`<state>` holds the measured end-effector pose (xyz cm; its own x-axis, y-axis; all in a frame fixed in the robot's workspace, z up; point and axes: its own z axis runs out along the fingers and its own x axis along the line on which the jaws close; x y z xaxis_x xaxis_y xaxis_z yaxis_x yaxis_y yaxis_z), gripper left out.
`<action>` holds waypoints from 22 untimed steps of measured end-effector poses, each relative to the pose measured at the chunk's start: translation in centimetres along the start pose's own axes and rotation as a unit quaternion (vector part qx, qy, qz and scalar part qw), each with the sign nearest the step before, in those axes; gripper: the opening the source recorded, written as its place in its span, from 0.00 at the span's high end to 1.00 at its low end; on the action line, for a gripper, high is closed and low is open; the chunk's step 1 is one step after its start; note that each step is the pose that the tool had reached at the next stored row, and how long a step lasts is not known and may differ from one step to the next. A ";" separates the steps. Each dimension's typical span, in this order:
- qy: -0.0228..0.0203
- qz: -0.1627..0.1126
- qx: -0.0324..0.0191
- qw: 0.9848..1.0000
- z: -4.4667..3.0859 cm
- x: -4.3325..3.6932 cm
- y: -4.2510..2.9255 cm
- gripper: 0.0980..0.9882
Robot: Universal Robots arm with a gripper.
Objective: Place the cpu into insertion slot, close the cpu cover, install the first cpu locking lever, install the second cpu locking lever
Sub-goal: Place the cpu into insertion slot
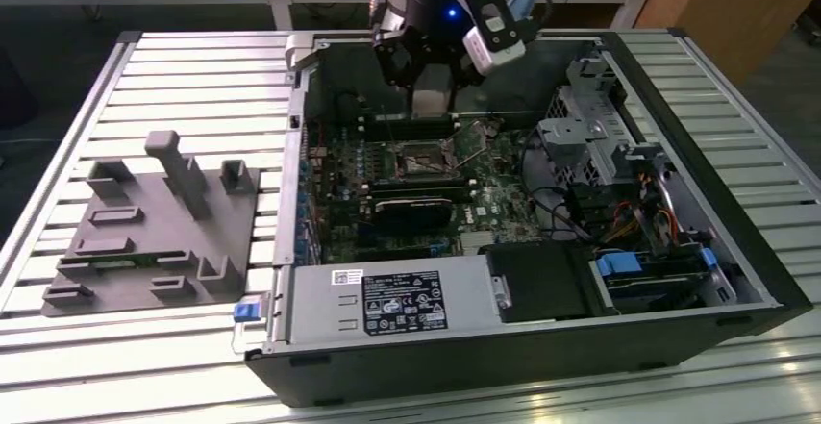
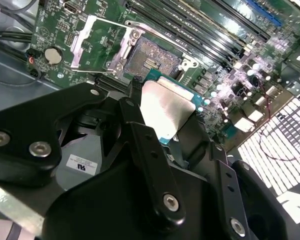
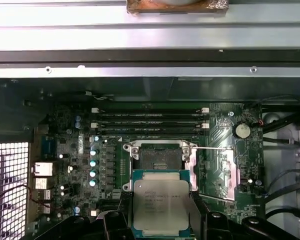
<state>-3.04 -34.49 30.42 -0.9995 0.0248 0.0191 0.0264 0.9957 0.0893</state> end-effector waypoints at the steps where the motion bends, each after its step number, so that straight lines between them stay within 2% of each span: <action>1: 0.000 0.000 0.000 1.000 0.18 -0.01 0.02 0.51; 22: 0.000 -0.001 0.000 1.000 3.99 -0.05 0.54 0.51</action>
<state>-3.04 -33.60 26.50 -0.9996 0.0227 0.0191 0.0244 0.9957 0.0889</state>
